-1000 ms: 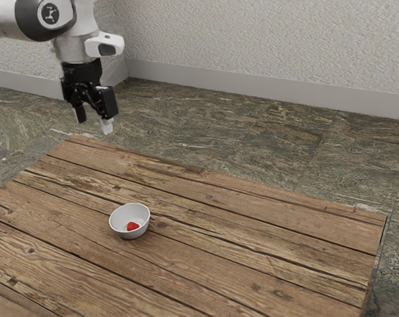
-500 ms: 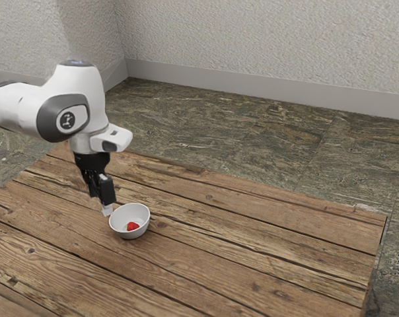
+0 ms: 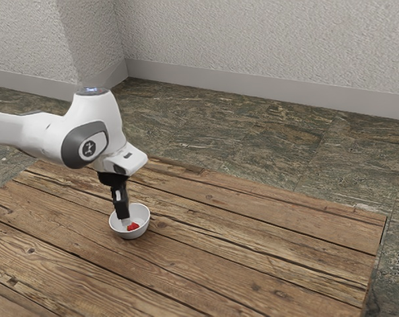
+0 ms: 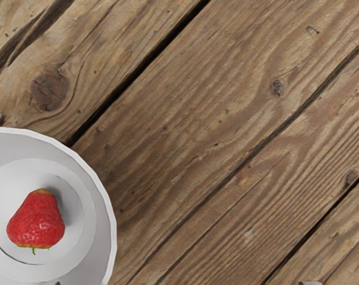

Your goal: Take strawberry from the bowl

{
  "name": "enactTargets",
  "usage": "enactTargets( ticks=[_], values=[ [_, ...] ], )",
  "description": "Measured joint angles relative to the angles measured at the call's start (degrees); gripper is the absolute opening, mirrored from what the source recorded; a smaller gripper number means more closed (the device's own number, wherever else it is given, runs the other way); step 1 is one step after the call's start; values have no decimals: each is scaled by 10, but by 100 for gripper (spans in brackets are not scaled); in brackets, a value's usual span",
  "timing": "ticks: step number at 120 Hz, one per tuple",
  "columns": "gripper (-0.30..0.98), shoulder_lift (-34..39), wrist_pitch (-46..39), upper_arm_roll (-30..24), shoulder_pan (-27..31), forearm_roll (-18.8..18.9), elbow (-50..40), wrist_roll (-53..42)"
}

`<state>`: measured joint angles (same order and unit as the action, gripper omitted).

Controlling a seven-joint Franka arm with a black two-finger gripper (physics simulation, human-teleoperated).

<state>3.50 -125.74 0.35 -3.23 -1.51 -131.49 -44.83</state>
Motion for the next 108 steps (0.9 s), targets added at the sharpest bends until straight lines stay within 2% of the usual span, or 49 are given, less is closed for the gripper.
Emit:
enactTargets(
  ticks=[28, 61, 96, 108],
  values=[
    [48, -23, -43, 2, 15, -25, -8, -37],
    [48, -80, -77, 25, 17, -29, 31, -61],
    [48, -93, -100, 28, 27, -30, 32, -74],
    [43, -98, -105, 28, 27, -30, 32, -76]
  ],
)
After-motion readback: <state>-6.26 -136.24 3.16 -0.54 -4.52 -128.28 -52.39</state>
